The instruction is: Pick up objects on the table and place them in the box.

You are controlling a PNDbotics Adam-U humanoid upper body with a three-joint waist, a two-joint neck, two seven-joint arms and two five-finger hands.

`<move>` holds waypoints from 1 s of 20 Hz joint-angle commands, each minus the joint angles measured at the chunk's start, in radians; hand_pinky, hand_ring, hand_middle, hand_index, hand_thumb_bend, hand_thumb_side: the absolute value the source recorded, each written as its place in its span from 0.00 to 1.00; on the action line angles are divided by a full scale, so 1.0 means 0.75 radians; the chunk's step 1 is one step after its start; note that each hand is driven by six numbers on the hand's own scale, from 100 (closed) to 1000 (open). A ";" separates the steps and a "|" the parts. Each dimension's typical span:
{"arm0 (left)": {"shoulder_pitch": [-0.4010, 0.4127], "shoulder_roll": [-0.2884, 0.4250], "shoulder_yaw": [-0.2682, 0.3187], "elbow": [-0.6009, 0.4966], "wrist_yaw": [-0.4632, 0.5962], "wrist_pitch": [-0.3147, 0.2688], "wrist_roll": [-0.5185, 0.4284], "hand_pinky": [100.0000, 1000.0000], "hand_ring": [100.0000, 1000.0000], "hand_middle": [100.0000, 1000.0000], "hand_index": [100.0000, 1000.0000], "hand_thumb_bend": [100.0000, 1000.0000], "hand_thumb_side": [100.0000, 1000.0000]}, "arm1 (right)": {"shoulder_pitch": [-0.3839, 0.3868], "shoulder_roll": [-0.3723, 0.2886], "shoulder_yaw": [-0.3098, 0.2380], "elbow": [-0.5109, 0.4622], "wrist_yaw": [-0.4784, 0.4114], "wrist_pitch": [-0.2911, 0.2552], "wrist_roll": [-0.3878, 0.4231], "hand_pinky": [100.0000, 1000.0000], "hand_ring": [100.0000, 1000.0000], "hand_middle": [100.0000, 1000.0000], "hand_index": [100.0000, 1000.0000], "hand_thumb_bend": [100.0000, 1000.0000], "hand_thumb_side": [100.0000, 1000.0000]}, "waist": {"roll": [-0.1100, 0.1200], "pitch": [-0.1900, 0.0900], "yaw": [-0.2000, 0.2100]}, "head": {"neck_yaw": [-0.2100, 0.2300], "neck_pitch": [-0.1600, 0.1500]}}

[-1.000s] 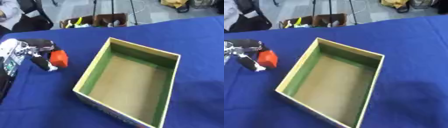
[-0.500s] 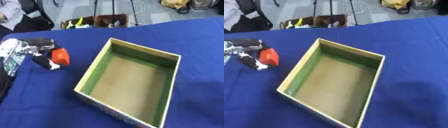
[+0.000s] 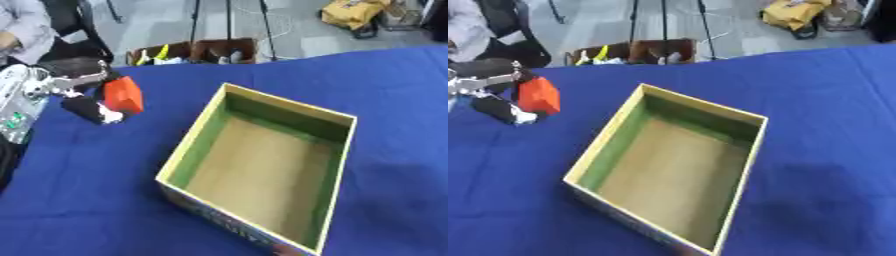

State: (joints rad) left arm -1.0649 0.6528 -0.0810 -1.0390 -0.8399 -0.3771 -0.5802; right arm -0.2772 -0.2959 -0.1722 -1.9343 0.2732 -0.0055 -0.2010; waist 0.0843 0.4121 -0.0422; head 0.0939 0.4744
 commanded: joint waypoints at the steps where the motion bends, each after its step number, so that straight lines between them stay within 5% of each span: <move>1: -0.028 0.059 -0.014 -0.115 0.059 0.007 -0.001 0.12 0.36 0.30 0.46 0.00 0.46 | -0.003 -0.007 -0.003 -0.013 -0.006 0.004 -0.002 0.62 0.37 0.35 0.51 0.44 1.00 | -0.006 -0.057 0.011 | -0.018 0.024; 11: -0.061 -0.008 -0.139 -0.539 0.284 0.120 -0.146 0.10 0.34 0.30 0.45 0.00 0.44 | 0.000 0.014 0.006 -0.016 -0.021 0.010 -0.003 0.62 0.36 0.35 0.50 0.44 1.00 | -0.014 -0.121 0.022 | -0.037 0.057; 20: -0.114 -0.231 -0.182 -0.610 0.349 0.170 -0.314 0.10 0.34 0.30 0.45 0.00 0.47 | -0.022 0.032 -0.002 -0.033 -0.057 0.025 -0.026 0.61 0.36 0.35 0.50 0.45 1.00 | -0.027 -0.146 0.006 | -0.028 0.055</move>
State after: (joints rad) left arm -1.1267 0.4839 -0.2176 -1.4785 -0.5925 -0.2487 -0.8039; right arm -0.2827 -0.2645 -0.1667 -1.9374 0.2431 0.0130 -0.2161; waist 0.0691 0.3263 -0.0376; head 0.0699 0.5103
